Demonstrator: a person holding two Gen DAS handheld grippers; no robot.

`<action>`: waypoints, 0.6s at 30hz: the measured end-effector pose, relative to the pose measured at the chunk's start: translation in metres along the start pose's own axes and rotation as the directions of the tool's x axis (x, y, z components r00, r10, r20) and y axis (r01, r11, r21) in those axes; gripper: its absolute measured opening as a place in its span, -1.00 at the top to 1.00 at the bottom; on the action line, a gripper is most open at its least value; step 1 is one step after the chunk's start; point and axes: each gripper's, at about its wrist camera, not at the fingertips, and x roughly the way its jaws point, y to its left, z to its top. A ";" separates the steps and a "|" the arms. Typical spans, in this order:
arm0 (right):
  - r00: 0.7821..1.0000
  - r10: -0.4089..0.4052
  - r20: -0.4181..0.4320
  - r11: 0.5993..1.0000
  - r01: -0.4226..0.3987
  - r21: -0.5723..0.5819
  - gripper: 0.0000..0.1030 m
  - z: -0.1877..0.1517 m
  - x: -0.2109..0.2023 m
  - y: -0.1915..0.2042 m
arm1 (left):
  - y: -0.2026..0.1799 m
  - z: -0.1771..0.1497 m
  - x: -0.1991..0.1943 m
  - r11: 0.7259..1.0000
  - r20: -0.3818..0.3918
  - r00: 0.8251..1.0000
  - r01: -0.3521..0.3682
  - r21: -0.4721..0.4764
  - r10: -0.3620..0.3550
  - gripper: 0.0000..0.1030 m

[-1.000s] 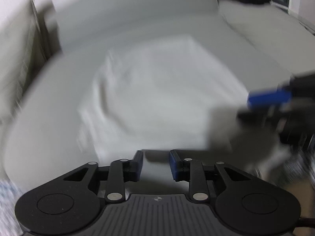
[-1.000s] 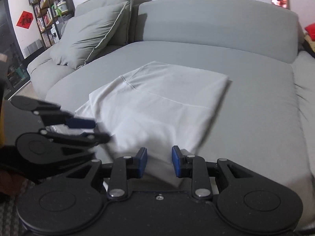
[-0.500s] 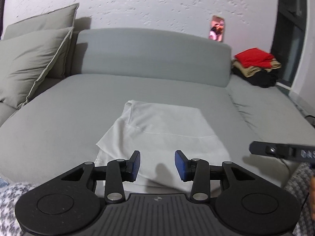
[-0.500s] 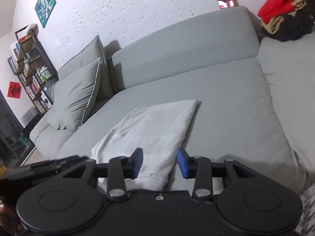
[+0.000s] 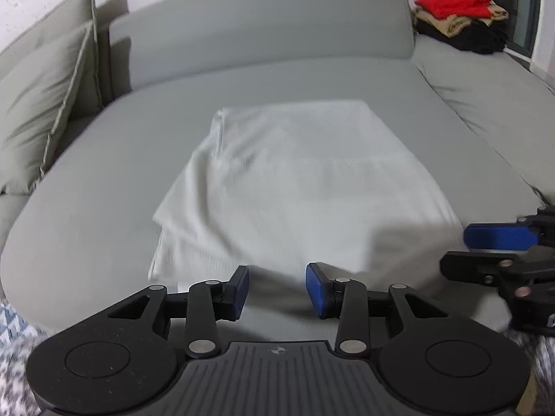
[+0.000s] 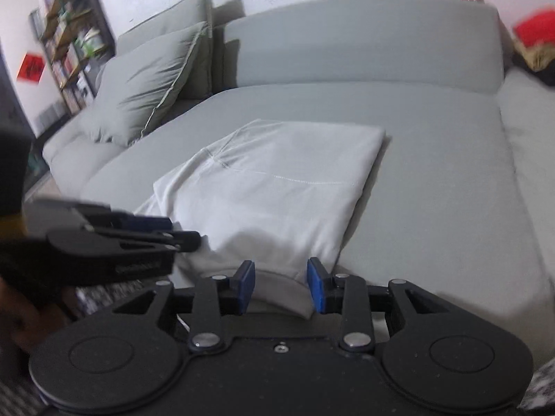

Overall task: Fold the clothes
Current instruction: 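Withdraw both open tools above the folded hoodie, then grasp the folded hoodie edge with the left tool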

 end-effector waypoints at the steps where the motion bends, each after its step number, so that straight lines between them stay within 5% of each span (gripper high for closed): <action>1: 0.999 0.024 -0.024 0.999 -0.024 0.026 0.19 -0.001 -0.005 -0.002 | 0.005 -0.003 -0.006 1.000 -0.003 1.000 0.020 -0.014 -0.020 0.30; 5: 0.993 0.106 0.061 0.981 -0.114 0.158 -0.05 0.000 -0.032 -0.023 | 0.038 -0.005 -0.038 0.985 0.141 0.986 0.105 -0.134 -0.086 0.10; 6: 0.987 0.113 0.111 0.974 -0.132 0.186 -0.25 0.002 -0.039 -0.030 | 0.047 -0.003 -0.043 0.982 0.181 0.981 0.098 -0.164 -0.068 0.05; 9: 0.976 0.097 0.197 0.937 -0.156 0.311 -0.39 0.010 -0.044 -0.053 | 0.071 0.006 -0.049 0.965 0.255 0.967 0.063 -0.255 0.004 -0.13; 18: 0.978 0.108 0.178 0.785 -0.194 0.588 -0.36 0.015 -0.013 -0.095 | 0.132 0.042 0.002 0.877 0.176 0.973 0.209 -0.432 -0.146 -0.14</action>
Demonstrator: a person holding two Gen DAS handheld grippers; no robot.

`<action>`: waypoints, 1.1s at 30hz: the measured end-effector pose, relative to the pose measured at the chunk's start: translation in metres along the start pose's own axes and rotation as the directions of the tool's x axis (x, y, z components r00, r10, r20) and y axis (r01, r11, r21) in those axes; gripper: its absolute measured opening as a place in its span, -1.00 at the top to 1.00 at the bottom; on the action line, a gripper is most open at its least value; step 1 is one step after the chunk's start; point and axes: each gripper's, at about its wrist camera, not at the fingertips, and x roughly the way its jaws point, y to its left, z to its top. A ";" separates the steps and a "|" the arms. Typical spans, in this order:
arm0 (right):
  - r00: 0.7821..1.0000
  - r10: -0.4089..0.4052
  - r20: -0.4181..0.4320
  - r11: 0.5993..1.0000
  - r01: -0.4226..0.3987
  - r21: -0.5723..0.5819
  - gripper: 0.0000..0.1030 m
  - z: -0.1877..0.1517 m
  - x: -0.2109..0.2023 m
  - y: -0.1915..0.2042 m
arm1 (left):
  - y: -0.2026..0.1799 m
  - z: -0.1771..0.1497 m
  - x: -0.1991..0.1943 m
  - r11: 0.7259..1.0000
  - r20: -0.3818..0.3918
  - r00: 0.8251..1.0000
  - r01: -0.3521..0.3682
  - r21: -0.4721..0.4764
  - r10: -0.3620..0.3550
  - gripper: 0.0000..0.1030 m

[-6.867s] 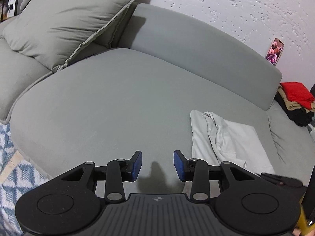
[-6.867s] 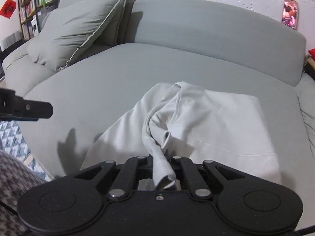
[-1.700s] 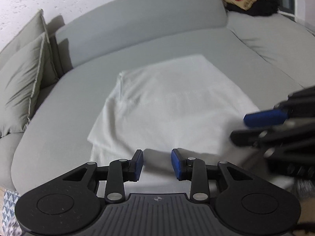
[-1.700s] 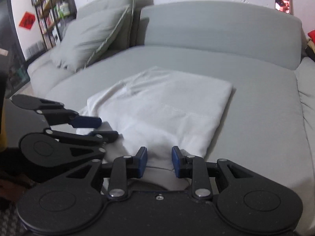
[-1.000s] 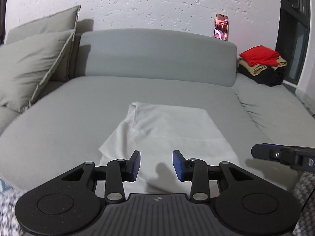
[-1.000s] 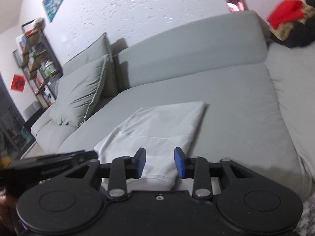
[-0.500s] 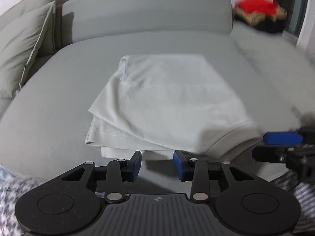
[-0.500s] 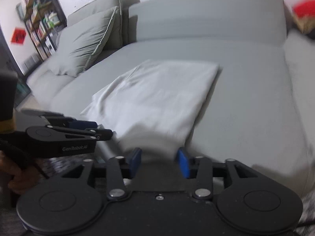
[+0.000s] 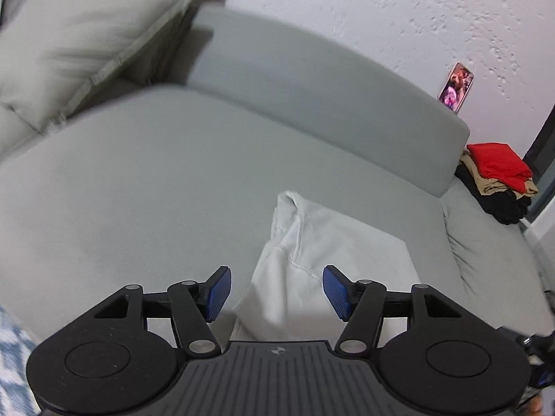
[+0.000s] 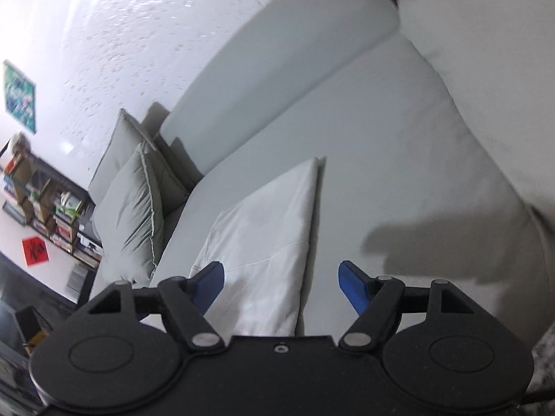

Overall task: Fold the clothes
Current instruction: 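Grasp the folded hoodie edge with the left tool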

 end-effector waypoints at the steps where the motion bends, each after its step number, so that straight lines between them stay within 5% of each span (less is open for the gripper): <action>1: 1.000 -0.001 -0.014 1.000 0.001 0.021 -0.34 0.002 0.005 -0.002 | 0.005 0.004 0.010 0.999 -0.037 0.999 0.016 -0.028 -0.017 -0.14; 6: 0.996 0.043 -0.078 0.993 -0.034 0.111 -0.05 0.013 0.031 -0.012 | 0.022 0.018 0.046 0.995 -0.156 0.987 0.025 -0.094 -0.040 -0.11; 11: 0.993 0.027 -0.112 0.993 -0.014 0.114 -0.03 0.024 0.050 -0.013 | 0.031 0.024 0.062 0.994 -0.220 0.973 0.047 -0.100 -0.068 -0.10; 15: 0.988 0.026 -0.150 0.988 -0.003 0.157 0.04 0.033 0.069 -0.022 | 0.045 0.027 0.080 0.961 -0.312 0.916 0.203 -0.185 -0.254 -0.11; 19: 0.977 0.037 -0.209 0.985 0.000 0.172 0.19 0.044 0.090 -0.026 | 0.042 0.032 0.099 0.945 -0.378 0.868 0.273 -0.179 -0.322 -0.11; 23: 0.965 0.063 -0.256 0.983 -0.016 0.184 0.21 0.057 0.110 -0.027 | 0.035 0.037 0.124 0.933 -0.408 0.839 0.307 -0.187 -0.359 -0.12; 29: 0.962 0.080 -0.263 0.989 -0.043 0.144 0.21 0.067 0.145 -0.017 | 0.013 0.045 0.160 0.923 -0.416 0.824 0.350 -0.161 -0.385 -0.10; 33: 0.964 0.105 -0.245 0.991 -0.082 0.103 0.21 0.069 0.160 -0.014 | 0.000 0.046 0.170 0.925 -0.399 0.835 0.350 -0.144 -0.378 -0.05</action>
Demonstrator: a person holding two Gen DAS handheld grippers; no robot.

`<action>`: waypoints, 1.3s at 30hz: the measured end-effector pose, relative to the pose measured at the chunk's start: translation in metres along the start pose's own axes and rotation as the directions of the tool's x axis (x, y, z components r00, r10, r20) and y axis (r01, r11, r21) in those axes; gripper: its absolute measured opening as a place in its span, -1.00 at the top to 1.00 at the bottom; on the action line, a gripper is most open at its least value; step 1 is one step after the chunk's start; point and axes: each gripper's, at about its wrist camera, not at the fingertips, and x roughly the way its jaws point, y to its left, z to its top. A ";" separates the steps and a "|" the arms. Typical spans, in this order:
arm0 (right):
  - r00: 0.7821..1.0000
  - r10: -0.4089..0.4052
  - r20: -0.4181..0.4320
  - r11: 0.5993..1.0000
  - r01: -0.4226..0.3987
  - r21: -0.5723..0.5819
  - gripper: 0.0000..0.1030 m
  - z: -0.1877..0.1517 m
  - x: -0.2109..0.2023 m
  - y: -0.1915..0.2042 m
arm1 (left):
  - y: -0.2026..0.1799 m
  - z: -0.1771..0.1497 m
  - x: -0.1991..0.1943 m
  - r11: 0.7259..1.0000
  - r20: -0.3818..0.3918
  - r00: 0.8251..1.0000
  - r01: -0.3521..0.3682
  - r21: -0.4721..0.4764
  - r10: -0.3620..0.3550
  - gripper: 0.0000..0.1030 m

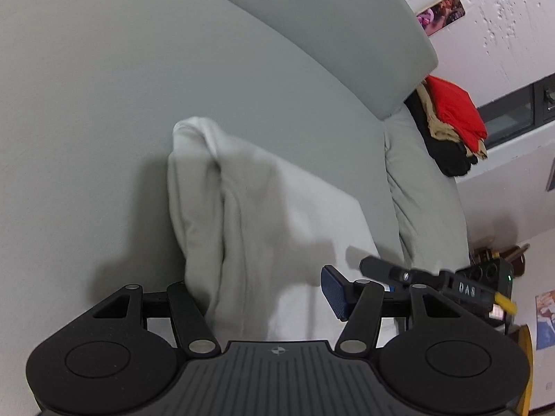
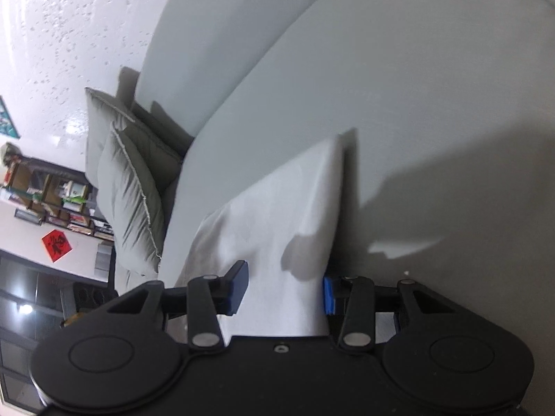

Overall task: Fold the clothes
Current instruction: 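Grasp the folded hoodie edge with the left tool, then lift the folded hoodie high with the left tool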

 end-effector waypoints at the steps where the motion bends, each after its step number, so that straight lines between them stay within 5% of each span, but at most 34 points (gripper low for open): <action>1: 1.000 0.002 0.006 1.000 -0.002 -0.011 0.21 0.000 0.001 0.001 | -0.003 0.000 0.002 1.000 0.003 1.000 -0.009 0.012 0.009 -0.05; 4: 1.000 0.000 0.026 0.999 0.002 -0.053 0.29 -0.003 0.001 0.005 | -0.017 -0.003 0.005 0.995 0.013 0.998 -0.056 0.083 0.055 0.02; 6: 0.998 -0.045 0.055 0.995 0.049 -0.087 0.69 -0.006 0.000 0.007 | -0.024 -0.007 0.004 0.986 0.037 0.993 -0.113 0.124 0.110 0.44; 8: 0.993 -0.075 0.095 0.990 0.086 -0.112 0.83 -0.011 -0.003 0.010 | -0.034 -0.016 -0.001 0.971 0.086 0.983 -0.176 0.161 0.164 0.81; 13: 0.954 -0.128 0.270 0.933 0.208 -0.294 0.88 -0.042 -0.030 0.053 | -0.090 -0.060 -0.022 0.887 0.272 0.931 -0.326 0.328 0.242 0.87; 18: 0.909 -0.077 0.409 0.907 0.234 -0.350 0.89 -0.075 -0.103 0.087 | -0.162 -0.125 -0.059 0.783 0.505 0.838 -0.450 0.429 0.206 0.86; 22: 0.854 -0.037 0.520 0.902 0.252 -0.351 0.89 -0.103 -0.176 0.094 | -0.221 -0.167 -0.084 0.738 0.602 0.794 -0.457 0.496 0.087 0.86; 24: 0.816 -0.027 0.578 0.903 0.267 -0.335 0.89 -0.113 -0.211 0.095 | -0.250 -0.180 -0.084 0.716 0.618 0.785 -0.450 0.534 0.034 0.86; 30: 0.690 -0.067 0.721 0.907 0.344 -0.244 0.89 -0.134 -0.302 0.075 | -0.320 -0.204 -0.054 0.675 0.550 0.829 -0.346 0.652 -0.105 0.86; 39: 0.554 -0.248 0.795 0.926 0.376 0.027 0.89 -0.108 -0.388 -0.012 | -0.407 -0.199 0.068 0.636 0.337 0.929 -0.168 0.753 -0.152 0.86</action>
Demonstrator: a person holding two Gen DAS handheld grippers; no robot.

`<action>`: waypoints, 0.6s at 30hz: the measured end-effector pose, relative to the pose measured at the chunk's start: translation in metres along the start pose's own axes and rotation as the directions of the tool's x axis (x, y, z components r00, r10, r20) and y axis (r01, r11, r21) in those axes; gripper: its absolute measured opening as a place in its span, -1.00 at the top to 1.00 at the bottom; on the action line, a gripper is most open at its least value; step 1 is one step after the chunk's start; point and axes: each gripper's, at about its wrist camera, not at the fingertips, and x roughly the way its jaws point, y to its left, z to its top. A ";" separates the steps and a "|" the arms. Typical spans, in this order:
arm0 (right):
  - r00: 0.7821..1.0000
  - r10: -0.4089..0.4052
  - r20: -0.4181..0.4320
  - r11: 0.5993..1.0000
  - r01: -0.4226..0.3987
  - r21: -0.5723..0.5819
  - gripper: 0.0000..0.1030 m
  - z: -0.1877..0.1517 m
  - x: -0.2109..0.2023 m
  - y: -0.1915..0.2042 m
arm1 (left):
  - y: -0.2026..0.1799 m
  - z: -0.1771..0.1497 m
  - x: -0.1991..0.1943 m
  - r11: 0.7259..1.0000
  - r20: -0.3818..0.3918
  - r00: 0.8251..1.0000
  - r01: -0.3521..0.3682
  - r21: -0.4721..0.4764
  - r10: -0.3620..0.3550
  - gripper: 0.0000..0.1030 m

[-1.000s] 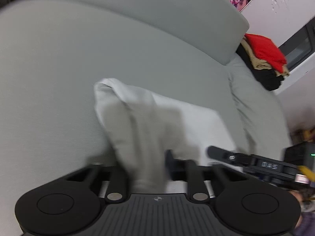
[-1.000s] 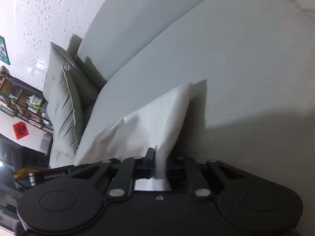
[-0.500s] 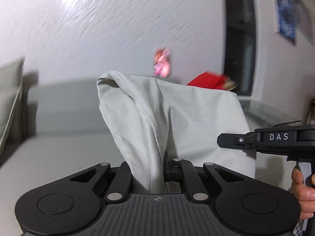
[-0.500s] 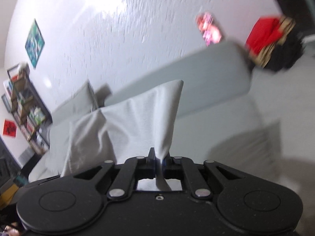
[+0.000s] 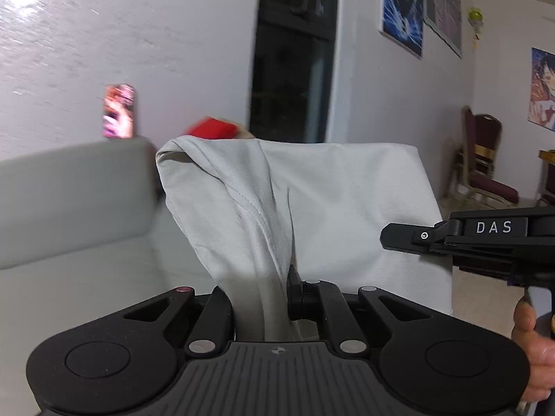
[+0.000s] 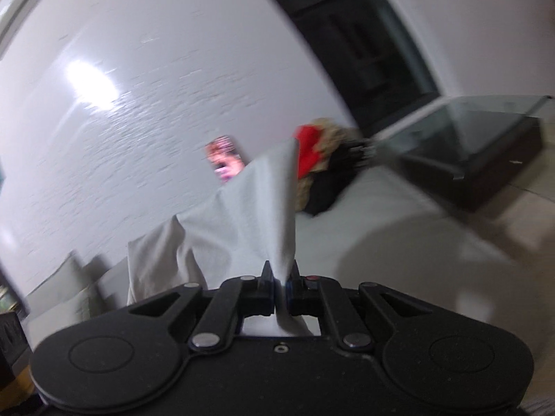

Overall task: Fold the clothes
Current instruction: 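Lift the folded hoodie high with the left tool, then lay the hoodie on the sofa end by the glass table, open left tool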

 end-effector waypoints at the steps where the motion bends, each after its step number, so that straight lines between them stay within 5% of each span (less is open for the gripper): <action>1: 1.000 -0.020 0.005 1.000 0.019 0.013 0.89 0.007 0.006 -0.011 | -0.004 0.005 0.018 1.000 -0.009 1.000 0.010 0.003 -0.010 0.86; 10: 0.986 -0.165 -0.032 0.984 0.167 0.070 0.89 0.053 0.087 -0.091 | -0.010 0.030 0.143 0.995 -0.153 0.984 0.084 -0.058 -0.092 0.83; 13: 0.973 -0.215 -0.081 0.975 0.219 0.036 0.88 0.057 0.132 -0.113 | 0.005 0.023 0.200 0.998 -0.253 0.967 -0.047 -0.040 0.035 0.24; 16: 0.924 -0.347 -0.159 0.936 0.353 0.006 0.69 0.054 0.158 -0.143 | 0.042 0.009 0.213 0.977 -0.324 0.930 -0.202 -0.063 0.171 0.25; 18: 0.918 -0.365 -0.156 0.924 0.378 0.061 0.53 0.053 0.151 -0.161 | 0.066 0.004 0.194 0.973 -0.291 0.943 -0.204 -0.112 0.164 0.22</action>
